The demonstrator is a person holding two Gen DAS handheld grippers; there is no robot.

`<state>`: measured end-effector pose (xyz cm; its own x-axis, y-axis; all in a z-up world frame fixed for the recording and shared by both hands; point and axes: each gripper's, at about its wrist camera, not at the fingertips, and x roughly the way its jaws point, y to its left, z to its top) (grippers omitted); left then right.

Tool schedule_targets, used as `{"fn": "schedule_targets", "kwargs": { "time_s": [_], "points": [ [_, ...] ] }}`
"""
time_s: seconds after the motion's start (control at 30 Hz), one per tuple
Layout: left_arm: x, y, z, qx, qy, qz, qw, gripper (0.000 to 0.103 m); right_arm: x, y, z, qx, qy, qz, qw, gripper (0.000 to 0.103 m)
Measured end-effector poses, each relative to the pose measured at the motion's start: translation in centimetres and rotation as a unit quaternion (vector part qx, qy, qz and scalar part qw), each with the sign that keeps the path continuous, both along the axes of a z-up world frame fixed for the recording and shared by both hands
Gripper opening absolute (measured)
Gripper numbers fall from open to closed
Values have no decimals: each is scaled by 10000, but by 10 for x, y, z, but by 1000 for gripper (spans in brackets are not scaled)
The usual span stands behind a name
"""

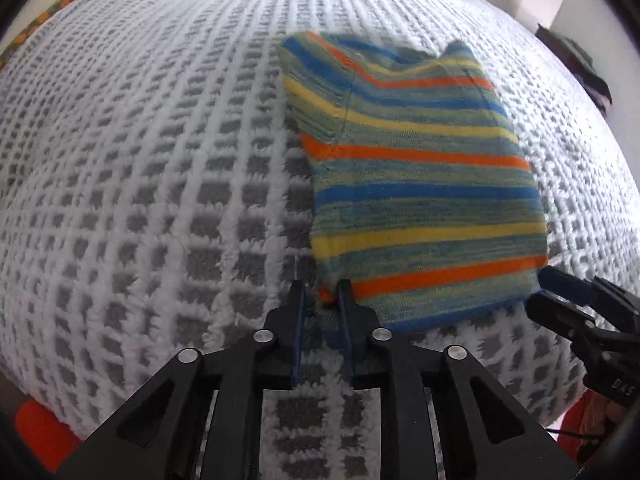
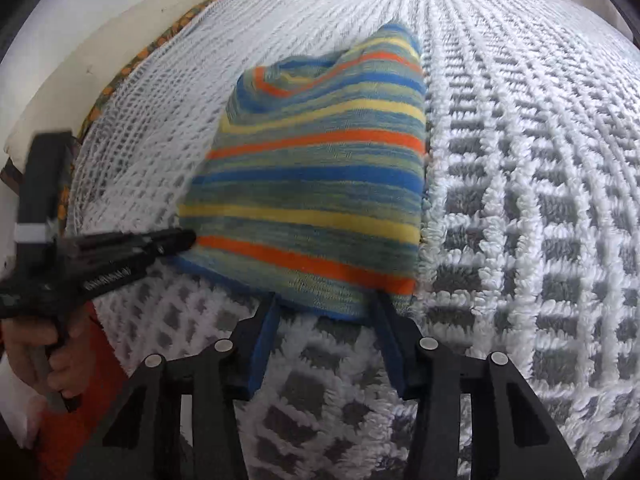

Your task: Fold small clothes

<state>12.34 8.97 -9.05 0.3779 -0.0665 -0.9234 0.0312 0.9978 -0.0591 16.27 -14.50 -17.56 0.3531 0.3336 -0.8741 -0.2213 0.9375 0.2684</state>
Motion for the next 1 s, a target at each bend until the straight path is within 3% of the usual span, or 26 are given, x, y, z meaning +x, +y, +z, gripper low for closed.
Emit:
{"fn": "schedule_targets", "kwargs": {
  "time_s": [0.03,0.1,0.13,0.2,0.47,0.9,1.0],
  "points": [
    [-6,5,12,-83,-143,134,9998,60,-4,-2,14,79,-156,-20,9998,52],
    [-21,17,35,-64,-580,446,9973,95,-18,-7,42,109,-664,-15,9977,69],
    [-28,22,42,38,-825,553,9951,97,-25,-10,53,26,-916,-50,9958,71],
    [-36,28,40,340,-932,661,9929,97,-37,-22,62,-228,-1203,-229,9922,73],
    [-49,43,8,730,-617,946,9909,96,-40,-85,40,-608,-837,-1287,9863,73],
    [-51,46,-3,967,-478,987,9892,96,-42,-88,20,-674,-582,-1252,9881,73],
    [-48,51,-16,836,-264,1013,9910,96,-41,-91,12,-703,-465,-1292,9880,73]
  ]
}}
